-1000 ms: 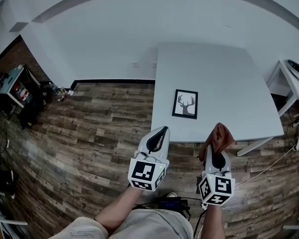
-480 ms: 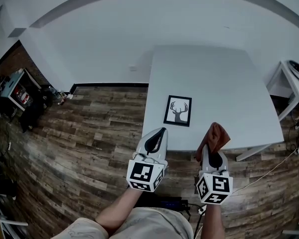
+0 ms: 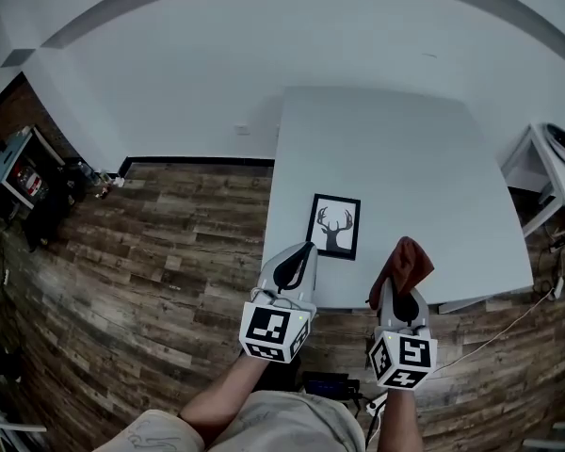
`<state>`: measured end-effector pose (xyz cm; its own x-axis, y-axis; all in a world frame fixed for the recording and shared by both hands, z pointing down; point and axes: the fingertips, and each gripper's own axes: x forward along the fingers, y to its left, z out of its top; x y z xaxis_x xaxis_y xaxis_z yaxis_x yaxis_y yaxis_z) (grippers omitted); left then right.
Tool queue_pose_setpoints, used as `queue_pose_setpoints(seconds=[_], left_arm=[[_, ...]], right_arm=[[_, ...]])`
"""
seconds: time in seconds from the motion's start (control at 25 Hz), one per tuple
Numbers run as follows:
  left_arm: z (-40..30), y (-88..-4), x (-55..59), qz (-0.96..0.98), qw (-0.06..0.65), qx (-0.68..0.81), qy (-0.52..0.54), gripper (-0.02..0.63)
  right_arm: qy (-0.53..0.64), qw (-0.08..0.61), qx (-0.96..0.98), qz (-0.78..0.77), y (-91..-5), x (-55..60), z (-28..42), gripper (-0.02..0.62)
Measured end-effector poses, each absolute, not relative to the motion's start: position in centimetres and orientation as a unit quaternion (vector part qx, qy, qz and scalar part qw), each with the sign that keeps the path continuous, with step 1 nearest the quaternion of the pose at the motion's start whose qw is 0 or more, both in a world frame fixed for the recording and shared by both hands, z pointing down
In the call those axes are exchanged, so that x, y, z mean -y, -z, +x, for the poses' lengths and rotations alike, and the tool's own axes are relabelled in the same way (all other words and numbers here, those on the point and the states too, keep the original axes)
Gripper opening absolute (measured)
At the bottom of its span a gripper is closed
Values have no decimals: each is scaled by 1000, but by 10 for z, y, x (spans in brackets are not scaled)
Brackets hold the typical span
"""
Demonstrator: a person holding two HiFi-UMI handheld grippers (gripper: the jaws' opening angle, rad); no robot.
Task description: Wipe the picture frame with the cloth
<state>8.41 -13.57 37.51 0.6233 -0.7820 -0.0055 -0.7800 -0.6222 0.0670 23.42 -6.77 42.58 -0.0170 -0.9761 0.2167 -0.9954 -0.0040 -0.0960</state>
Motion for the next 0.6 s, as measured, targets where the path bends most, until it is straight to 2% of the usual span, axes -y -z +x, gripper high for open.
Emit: queue_pose_setpoints(seconds=[0.6], left_arm=[[71,-378,247,909,44,414,26,0]], right_arm=[[-130,74,694,705,-431,182,220,60]])
